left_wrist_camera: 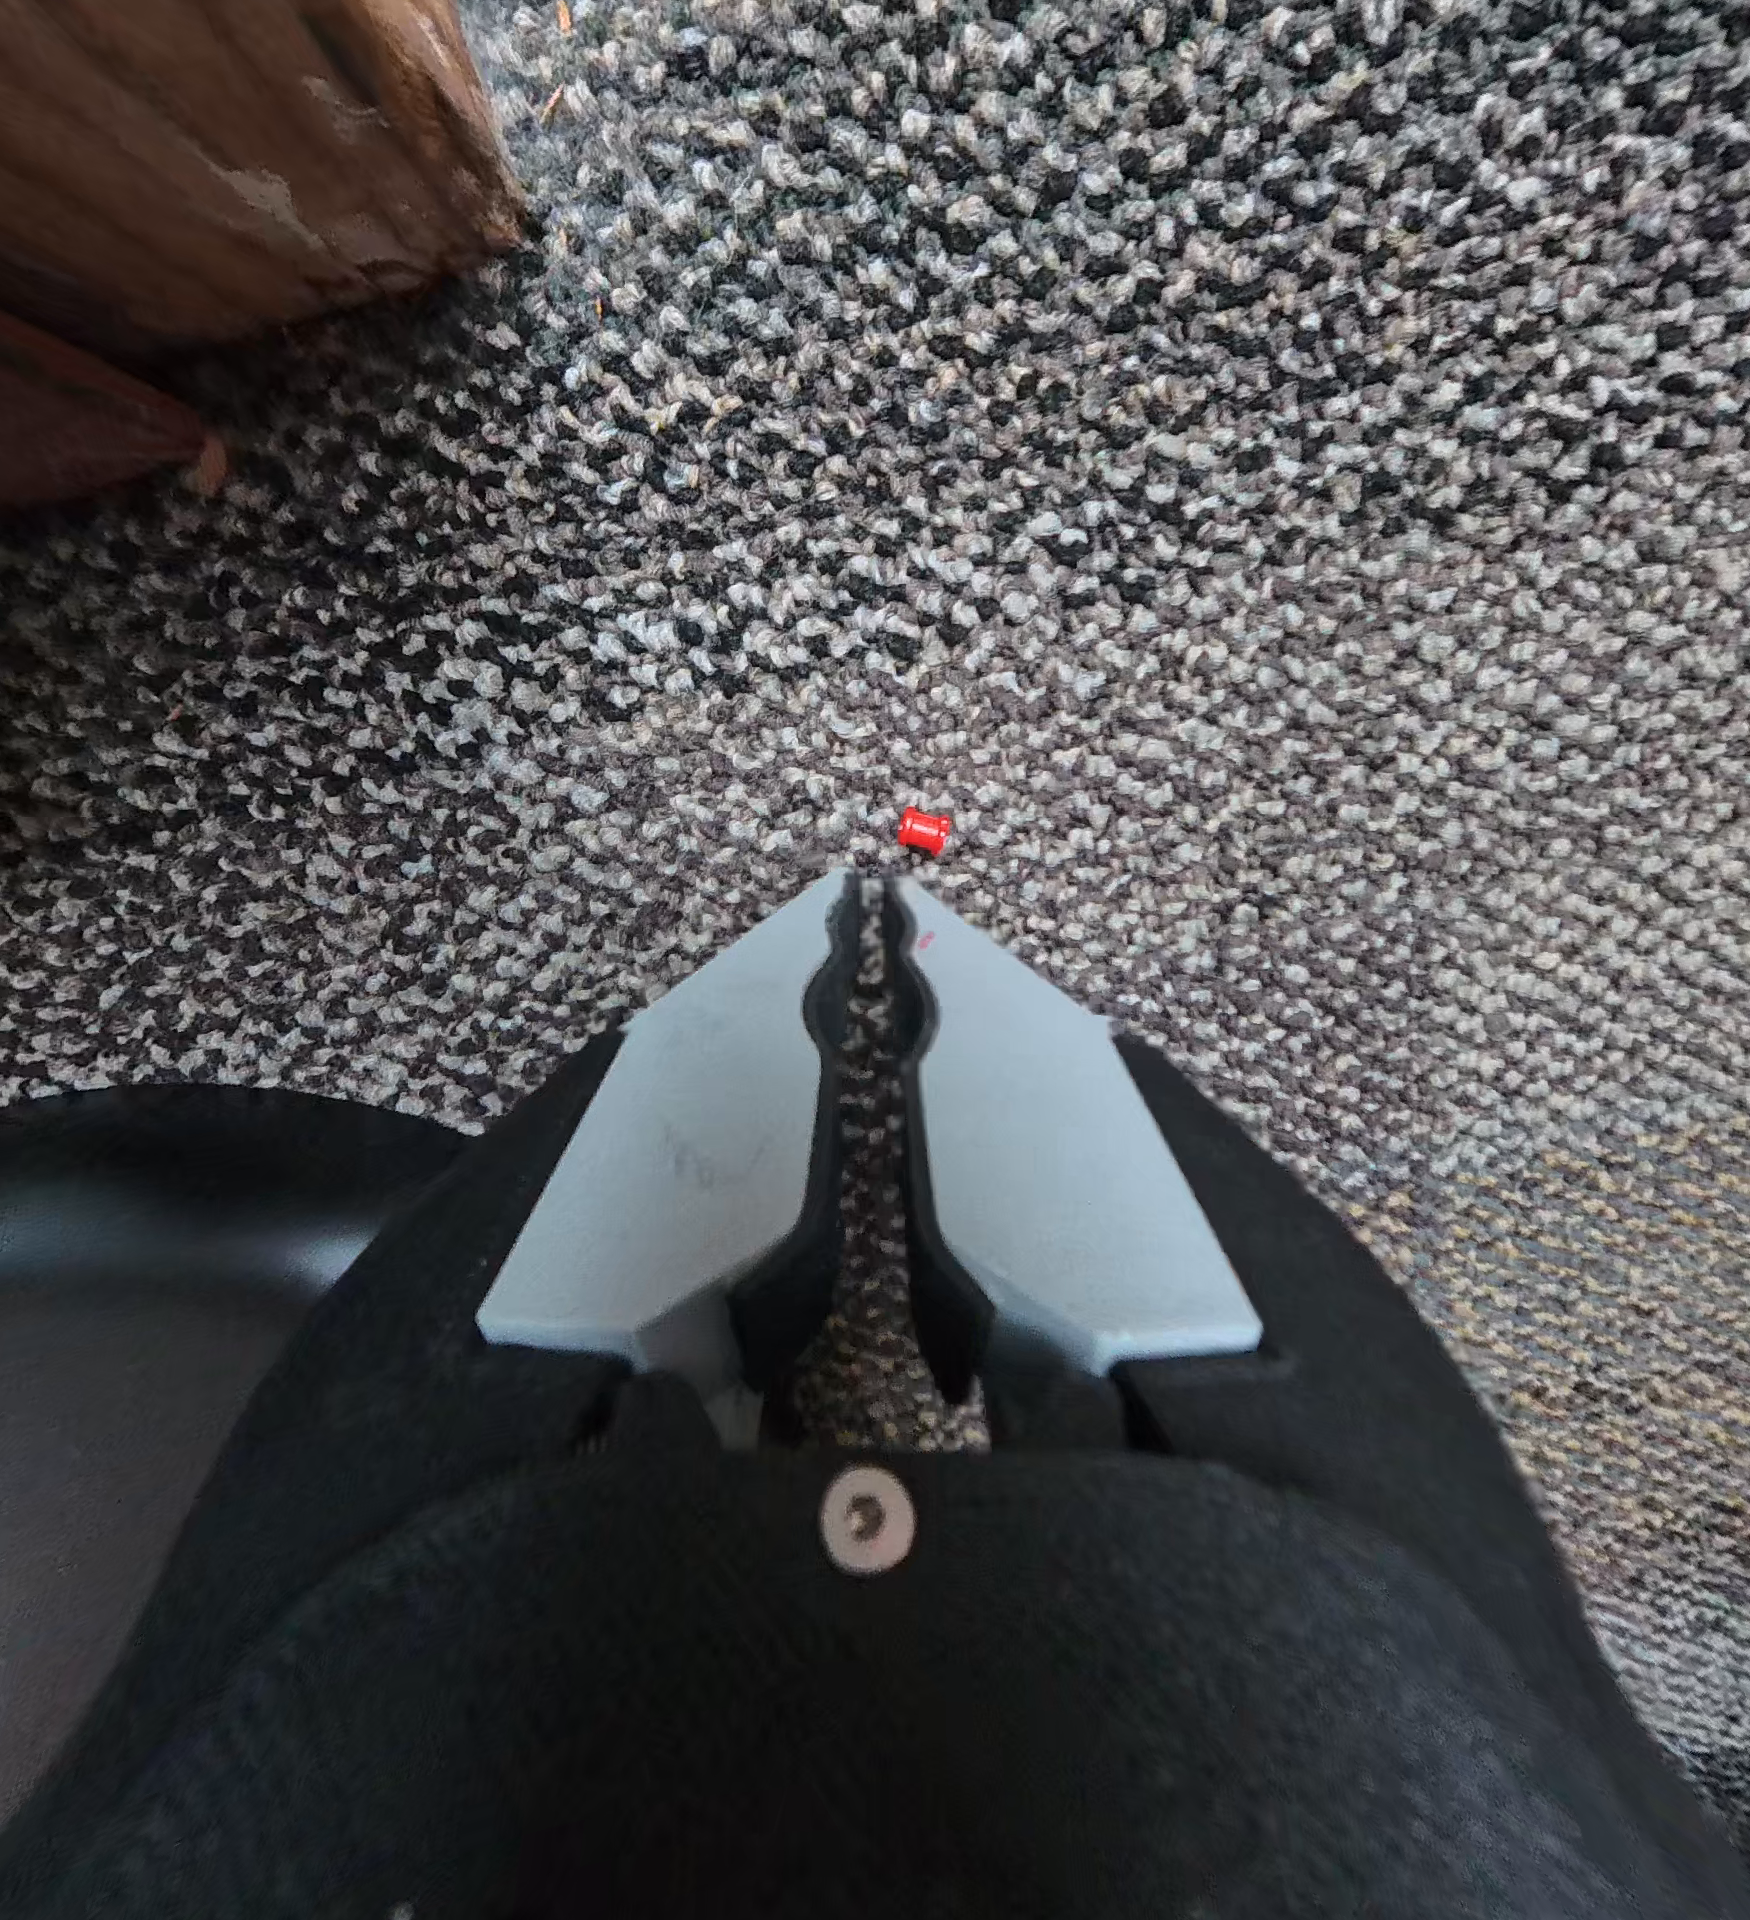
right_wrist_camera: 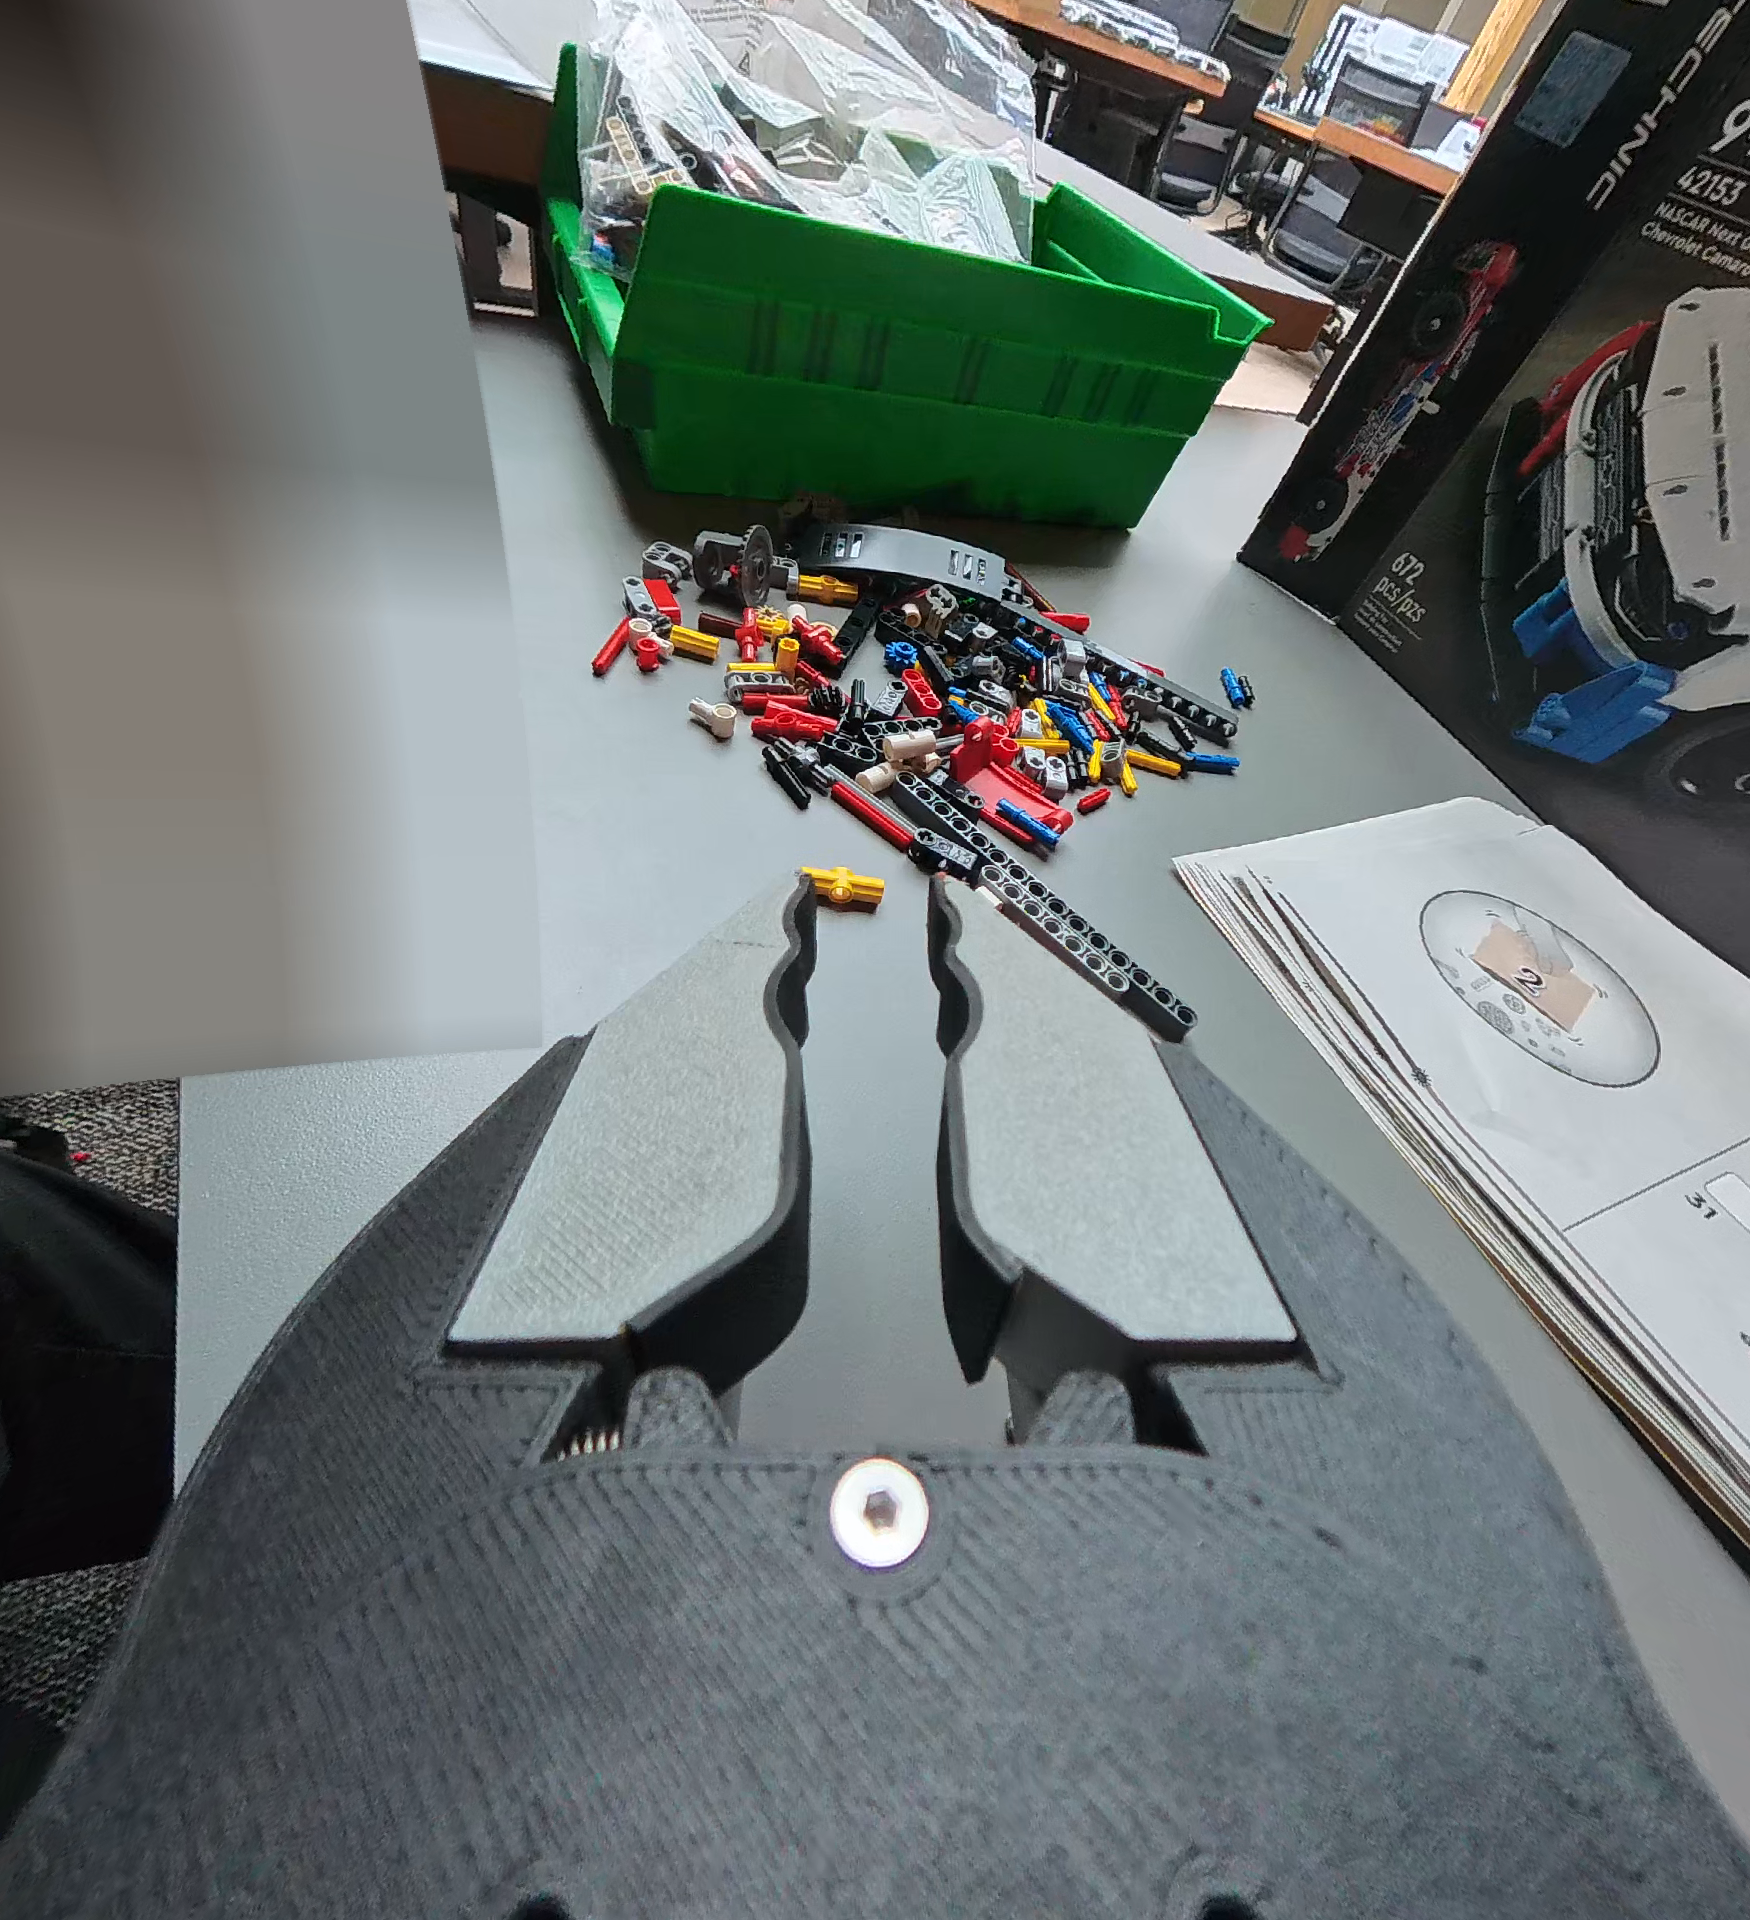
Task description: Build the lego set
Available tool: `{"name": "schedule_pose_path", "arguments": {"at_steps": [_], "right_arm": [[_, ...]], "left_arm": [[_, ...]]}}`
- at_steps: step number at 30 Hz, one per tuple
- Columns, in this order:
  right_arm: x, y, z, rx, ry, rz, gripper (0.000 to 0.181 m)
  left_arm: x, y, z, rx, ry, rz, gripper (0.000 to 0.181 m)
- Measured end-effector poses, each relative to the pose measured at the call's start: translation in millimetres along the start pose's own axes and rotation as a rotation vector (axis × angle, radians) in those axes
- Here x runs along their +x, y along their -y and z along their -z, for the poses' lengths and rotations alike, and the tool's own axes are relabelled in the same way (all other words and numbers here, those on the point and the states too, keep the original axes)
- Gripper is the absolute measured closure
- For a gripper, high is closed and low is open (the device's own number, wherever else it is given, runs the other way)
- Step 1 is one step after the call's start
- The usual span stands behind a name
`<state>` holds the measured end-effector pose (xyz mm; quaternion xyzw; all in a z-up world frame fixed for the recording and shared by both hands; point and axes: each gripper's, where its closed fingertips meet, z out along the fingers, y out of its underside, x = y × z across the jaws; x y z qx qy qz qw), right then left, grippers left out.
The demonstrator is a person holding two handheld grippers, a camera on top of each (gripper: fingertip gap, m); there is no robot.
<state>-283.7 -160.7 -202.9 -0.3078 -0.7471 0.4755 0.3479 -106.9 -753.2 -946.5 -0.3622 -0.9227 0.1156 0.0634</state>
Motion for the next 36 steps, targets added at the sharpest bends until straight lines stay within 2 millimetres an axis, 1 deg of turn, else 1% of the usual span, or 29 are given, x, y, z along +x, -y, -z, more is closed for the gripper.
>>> {"name": "schedule_pose_path", "arguments": {"at_steps": [3, 5, 9, 11, 16, 20, 22, 27, 34, 36], "right_arm": [[-0.6, -0.3, -0.3, -0.003, 0.004, 0.001, 0.163], [-1.1, -0.7, -0.8, -0.007, 0.007, 0.003, 0.164], [-1.2, -1.2, -1.2, -0.01, 0.008, 0.004, 0.164], [-1.4, -1.1, -1.2, -0.01, 0.007, 0.007, 0.164], [-2.4, -0.9, -1.2, -0.01, 0.008, 0.017, 0.165], [-2.2, -0.7, -1.2, -0.009, 0.007, 0.016, 0.165], [-2.3, -0.8, -1.2, -0.01, 0.008, 0.017, 0.165], [-2.3, -0.9, -1.4, -0.011, 0.01, 0.016, 0.165], [-2.9, -1.4, -2.0, -0.017, 0.015, 0.019, 0.166], [-3.1, -1.4, -2.1, -0.017, 0.015, 0.021, 0.166]], "left_arm": [[0.8, -0.1, 1.5, 0.017, -0.014, -0.021, 0.174], [5.7, -0.7, 2.1, 0.021, -0.043, -0.045, 0.167], [7.7, 2.6, 2.7, 0.037, -0.052, -0.056, 0.161], [8.3, 3.0, 2.0, 0.033, -0.052, -0.077, 0.164], [16.0, 2.3, -1.3, 0.017, -0.074, -0.102, 0.165], [11.1, 3.5, -2.8, 0.009, -0.033, -0.116, 0.17], [10.0, 5.4, -3.0, 0.01, -0.032, -0.116, 0.168], [8.6, 7.3, -4.8, 0.004, -0.033, -0.12, 0.171], [7.2, 7.2, -4.8, 0.001, -0.072, -0.091, 0.174], [7.2, 8.2, -2.1, 0.012, -0.093, -0.086, 0.174]]}}
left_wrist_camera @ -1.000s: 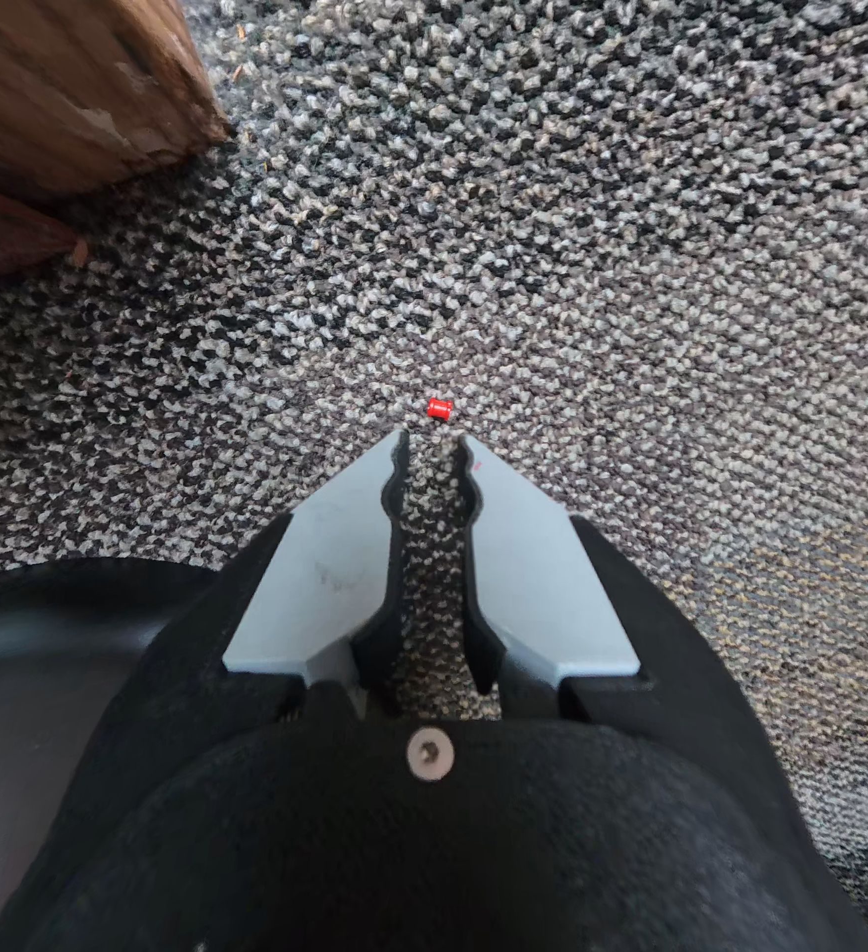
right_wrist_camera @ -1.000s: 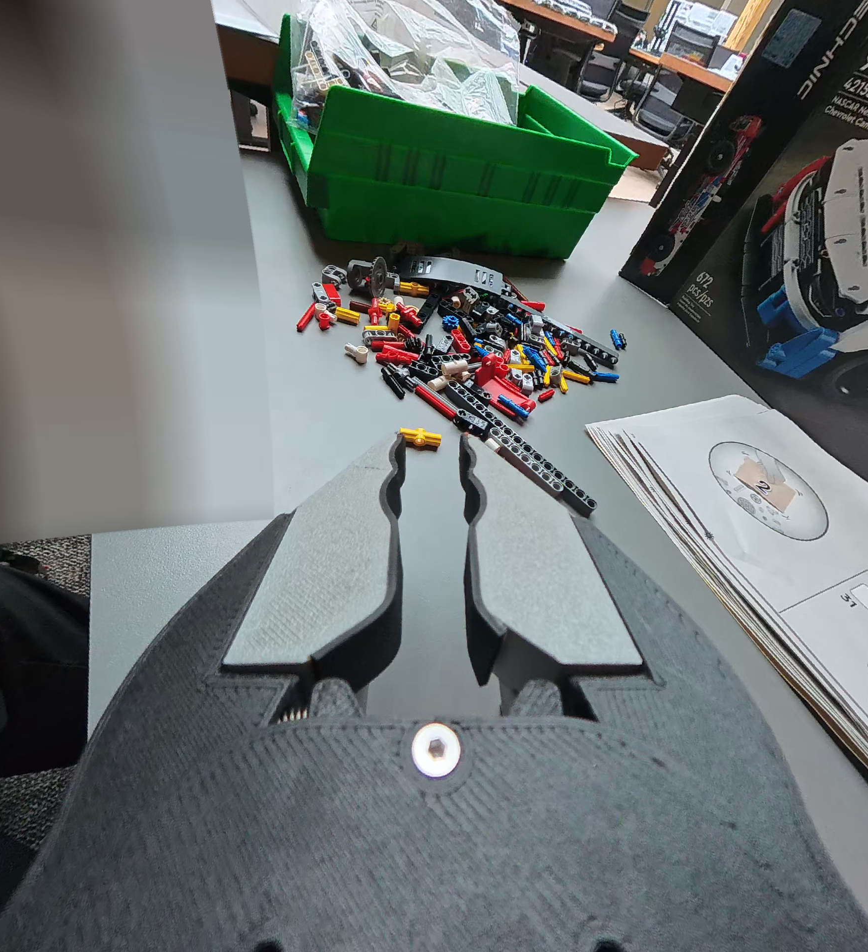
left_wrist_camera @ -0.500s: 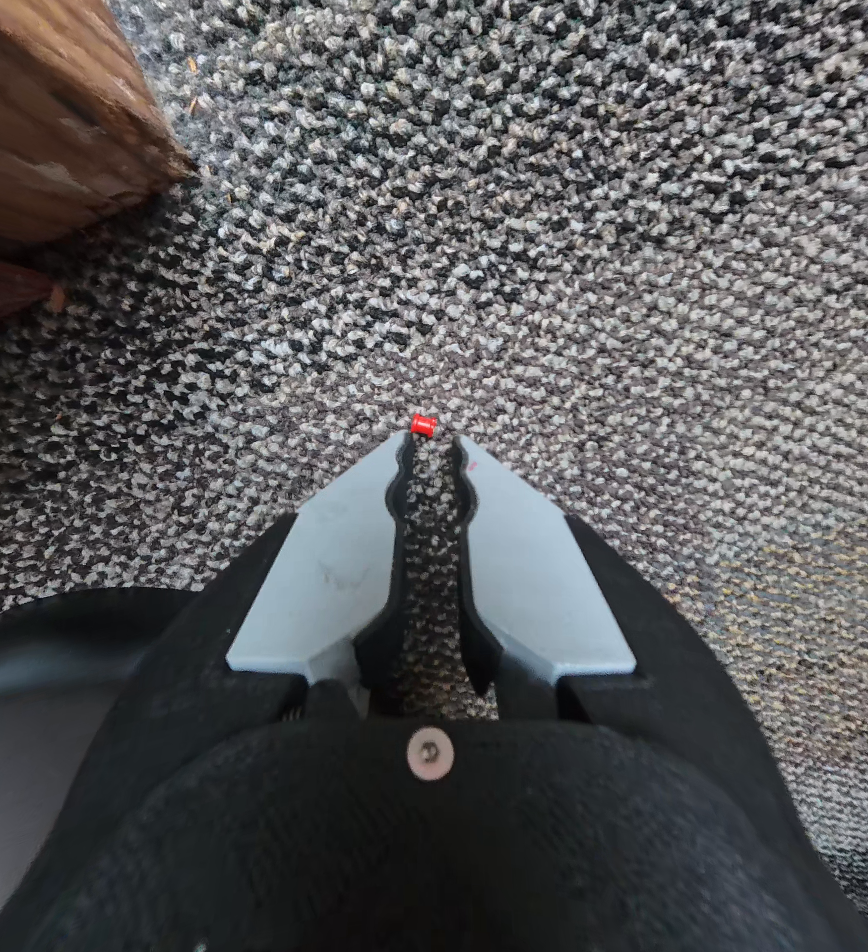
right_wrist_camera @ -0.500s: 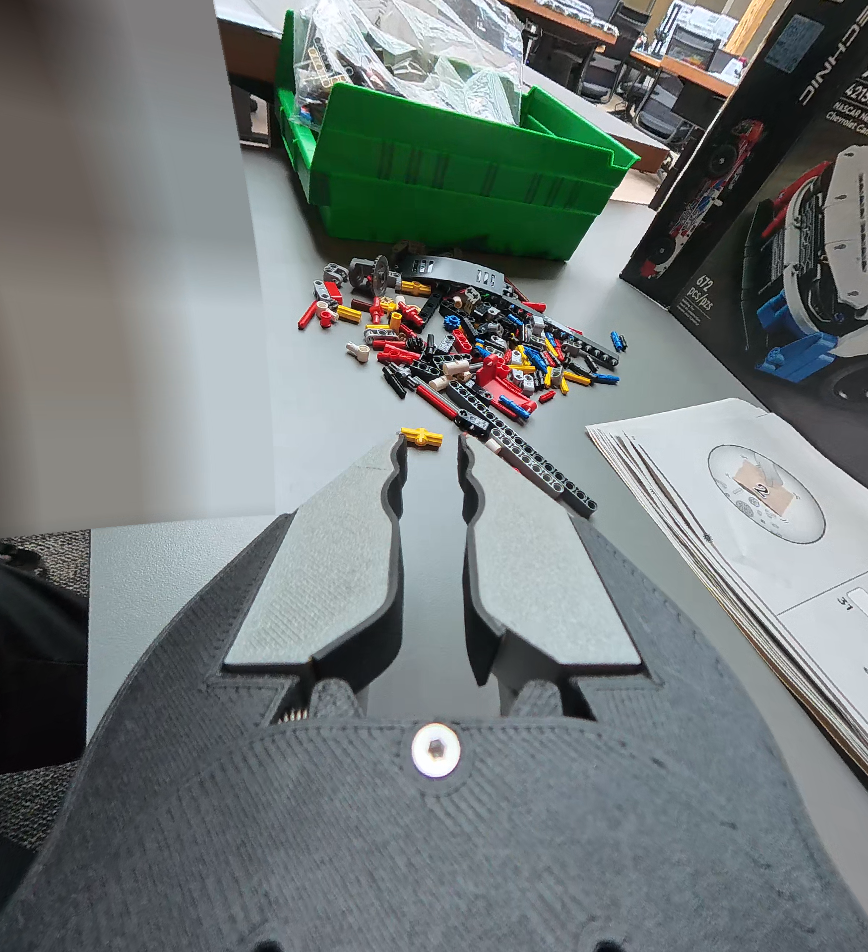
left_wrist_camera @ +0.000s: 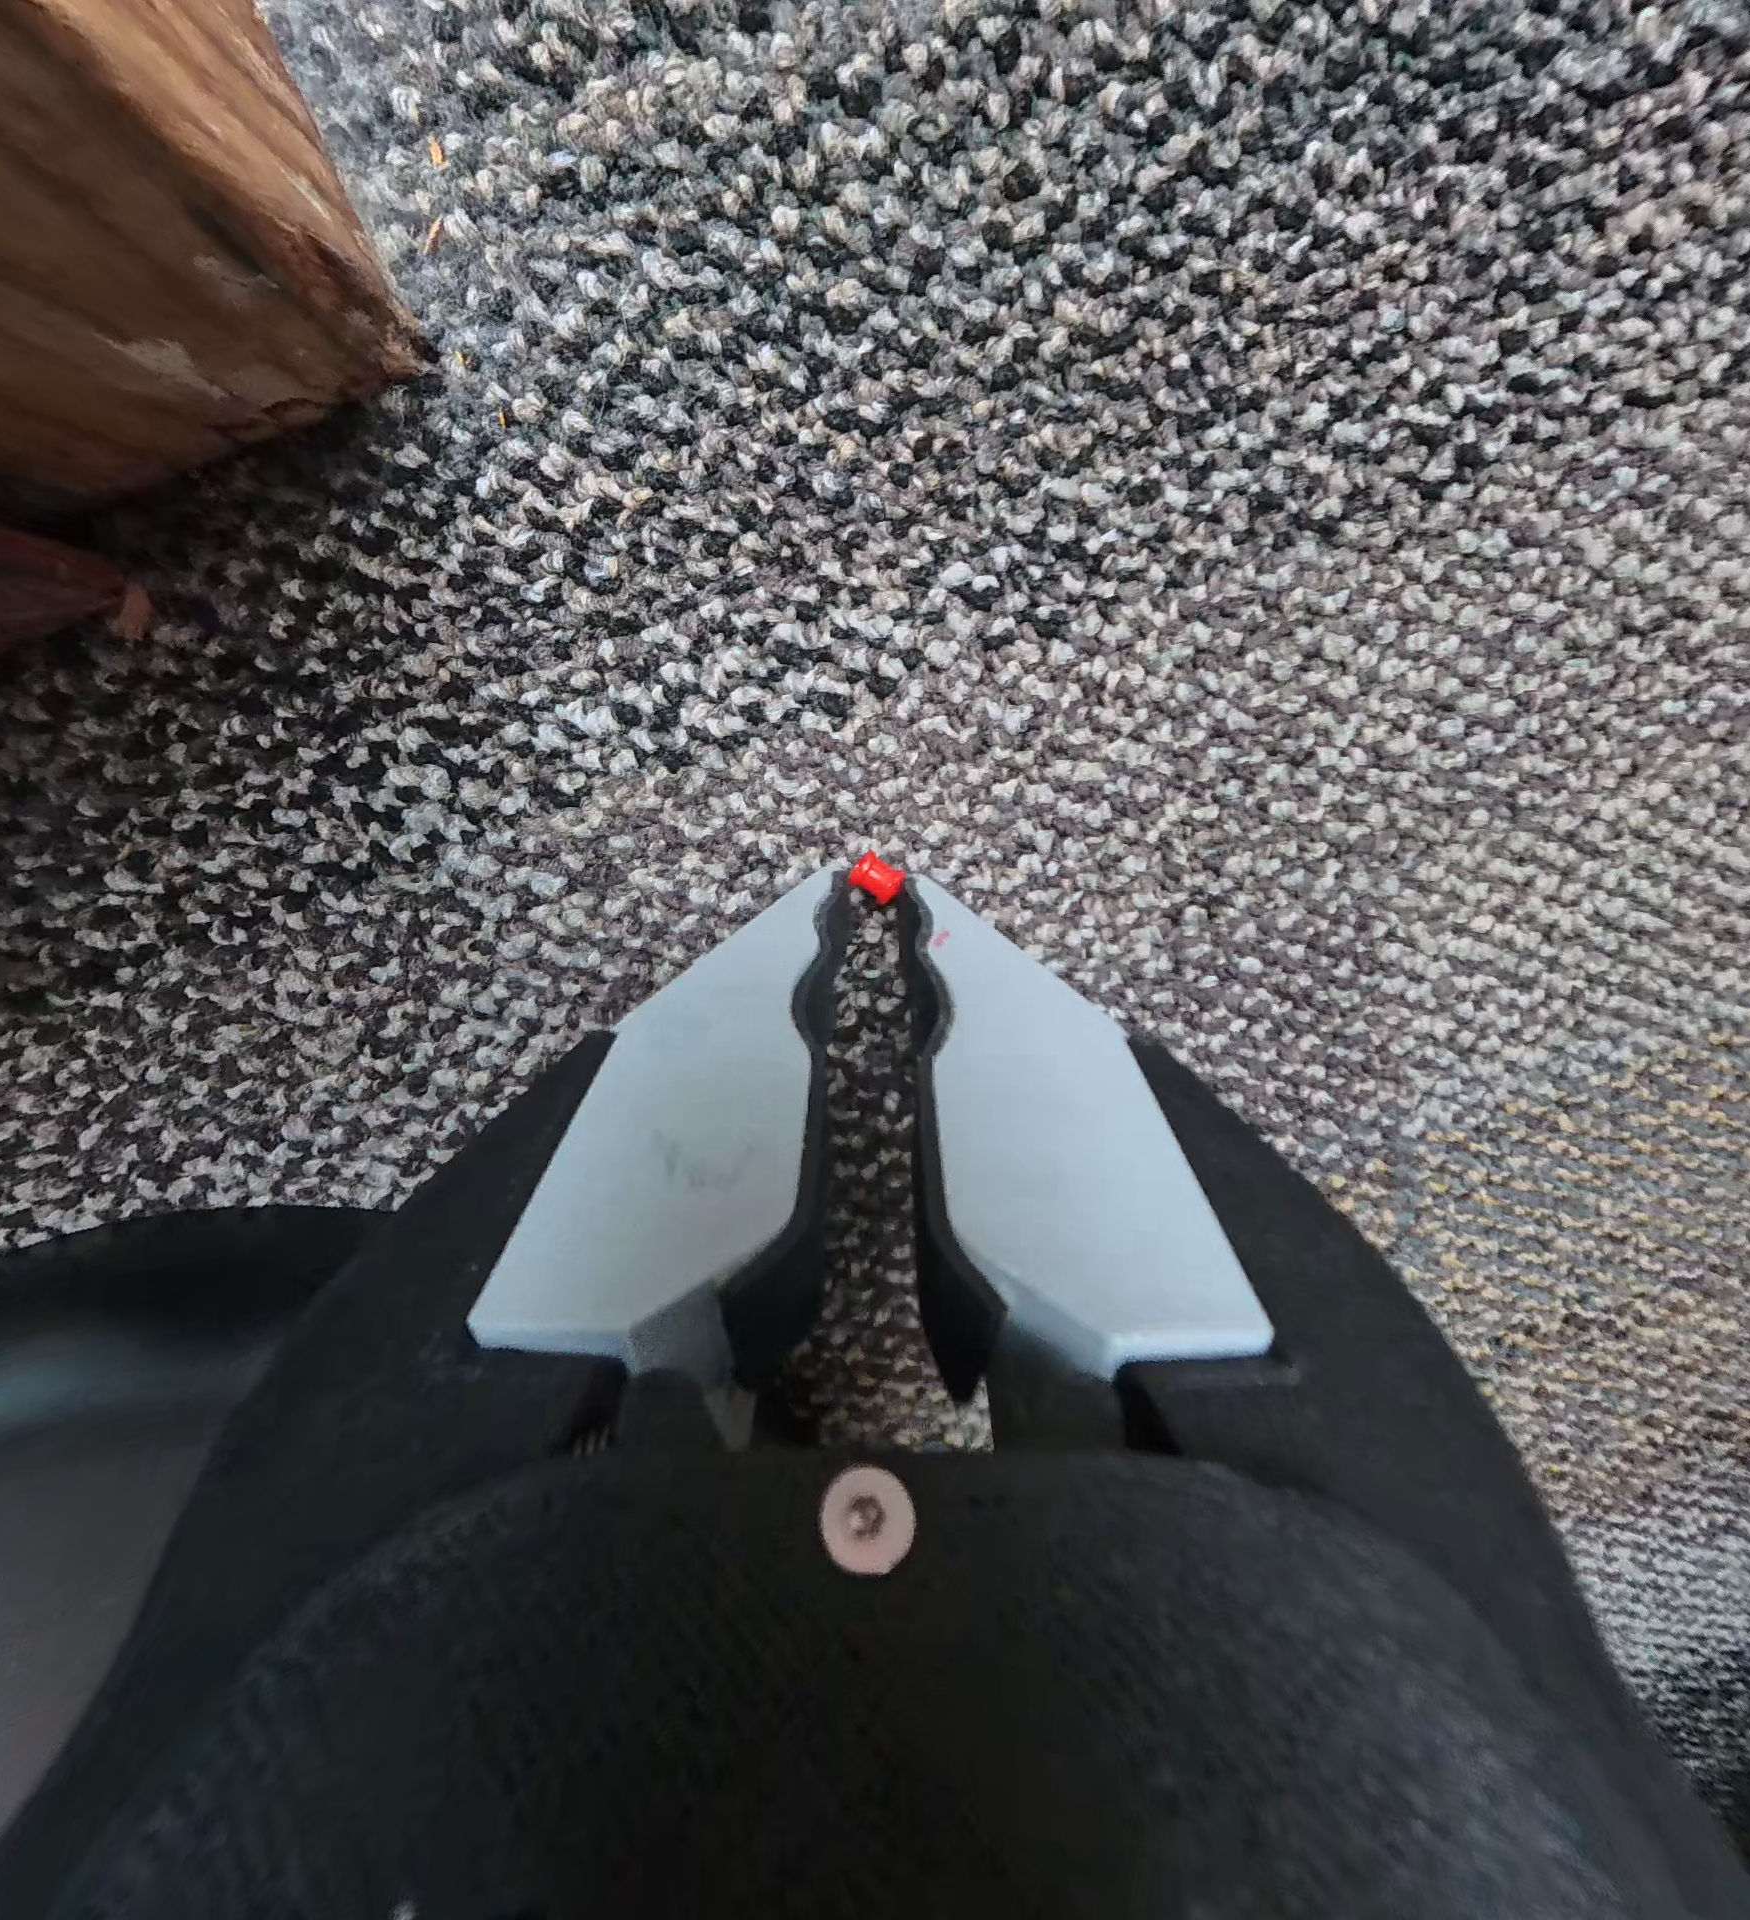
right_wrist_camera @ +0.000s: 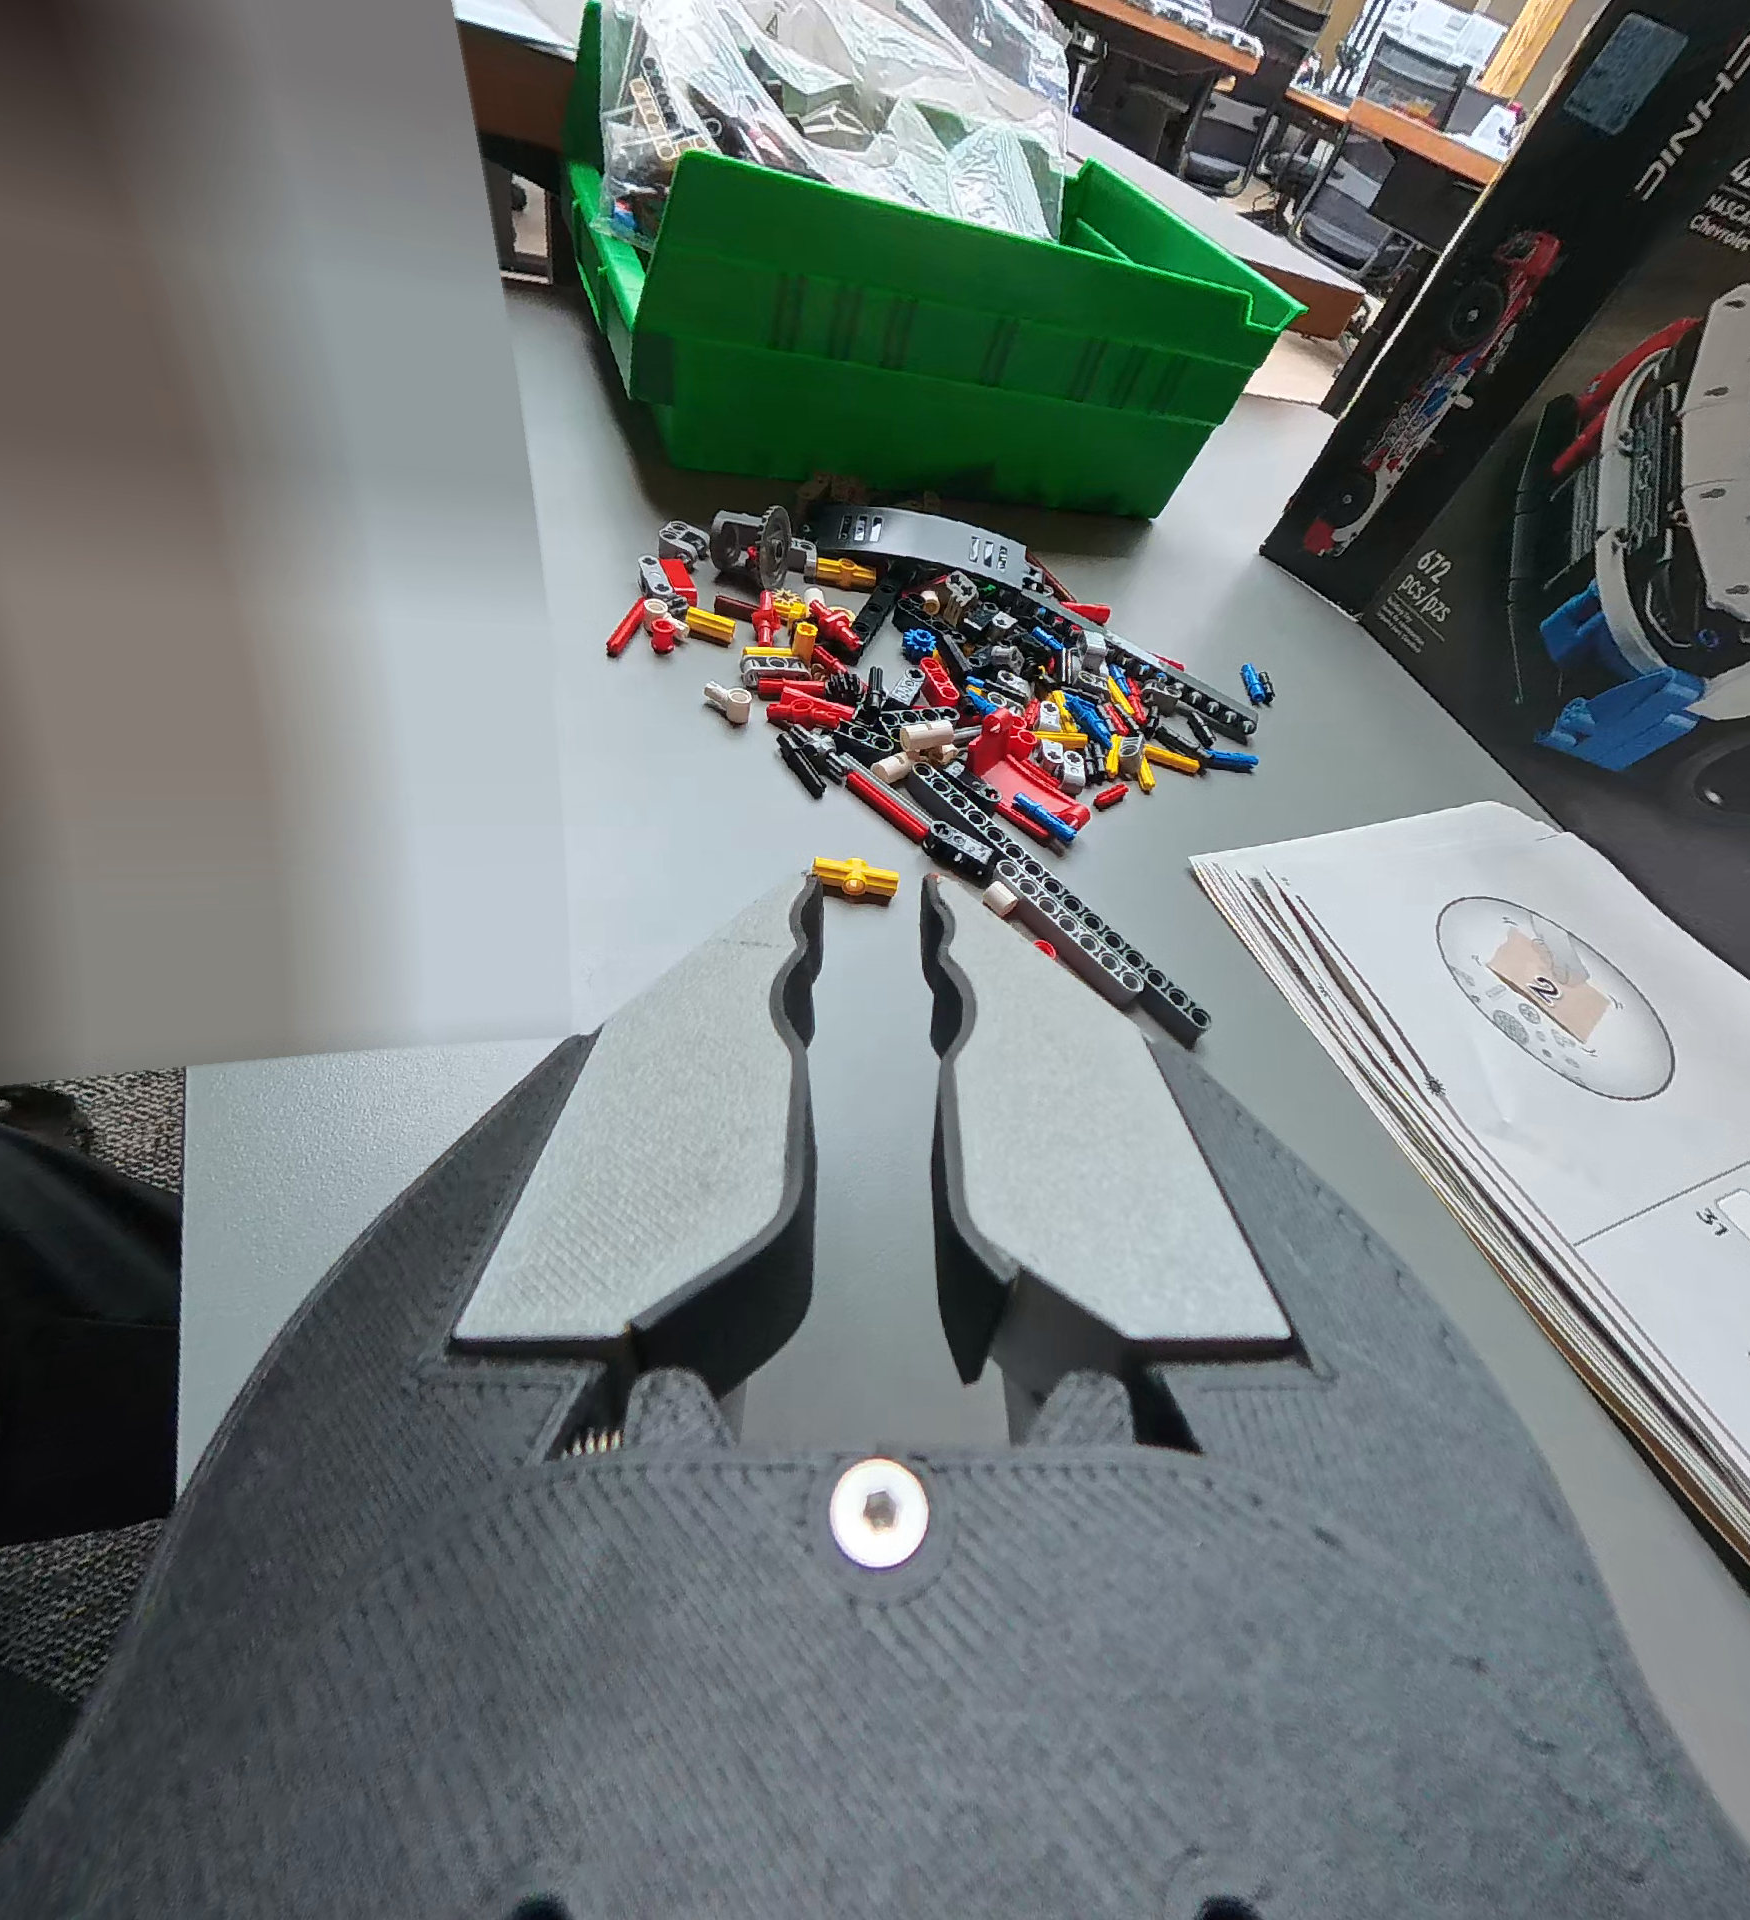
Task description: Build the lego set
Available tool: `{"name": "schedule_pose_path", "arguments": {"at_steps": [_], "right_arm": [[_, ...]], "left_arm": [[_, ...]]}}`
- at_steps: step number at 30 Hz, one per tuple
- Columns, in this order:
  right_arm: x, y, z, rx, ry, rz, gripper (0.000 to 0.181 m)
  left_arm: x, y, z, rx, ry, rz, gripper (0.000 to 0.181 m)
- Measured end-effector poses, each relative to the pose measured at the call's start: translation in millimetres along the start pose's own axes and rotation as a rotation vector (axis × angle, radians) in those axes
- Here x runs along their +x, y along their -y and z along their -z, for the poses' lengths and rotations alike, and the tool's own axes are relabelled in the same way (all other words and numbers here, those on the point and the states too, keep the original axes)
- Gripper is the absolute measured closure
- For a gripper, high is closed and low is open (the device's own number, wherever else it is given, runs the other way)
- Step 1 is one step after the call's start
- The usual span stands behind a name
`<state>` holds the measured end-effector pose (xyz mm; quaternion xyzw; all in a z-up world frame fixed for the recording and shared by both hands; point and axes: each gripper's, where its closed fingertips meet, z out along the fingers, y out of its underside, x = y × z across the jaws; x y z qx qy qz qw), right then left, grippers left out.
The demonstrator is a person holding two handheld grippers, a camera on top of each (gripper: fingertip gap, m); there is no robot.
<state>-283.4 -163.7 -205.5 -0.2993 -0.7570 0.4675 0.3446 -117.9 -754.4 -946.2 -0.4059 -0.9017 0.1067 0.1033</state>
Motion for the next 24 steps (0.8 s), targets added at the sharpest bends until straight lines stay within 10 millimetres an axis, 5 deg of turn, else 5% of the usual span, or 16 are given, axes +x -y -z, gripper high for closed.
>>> {"name": "schedule_pose_path", "arguments": {"at_steps": [6, 9, 17, 22, 24], "right_arm": [[-2.1, 3.9, 2.9, 0.029, 0.013, 0.01, 0.166], [-9.0, 9.8, 6.4, 0.071, 0.053, 0.023, 0.166], [-30.5, 21.1, 15.8, 0.156, 0.233, -0.008, 0.167], [-23.8, 22.4, 16.5, 0.165, 0.244, -0.078, 0.168], [-19.7, 23.9, 18.1, 0.18, 0.245, -0.112, 0.171]], "left_arm": [[10.5, 5.5, 31.9, 0.042, -0.093, -0.074, 0.174], [63.8, 22.9, 81.7, 0.094, -0.32, -0.224, 0.174], [219.3, 68.9, 293.7, 0.215, -0.657, -0.873, 0.174], [271.0, 89.2, 439.5, 0.383, -0.7, -1.106, 0.175], [285.0, 77.1, 496.6, 0.393, -0.766, -1.189, 0.174]]}}
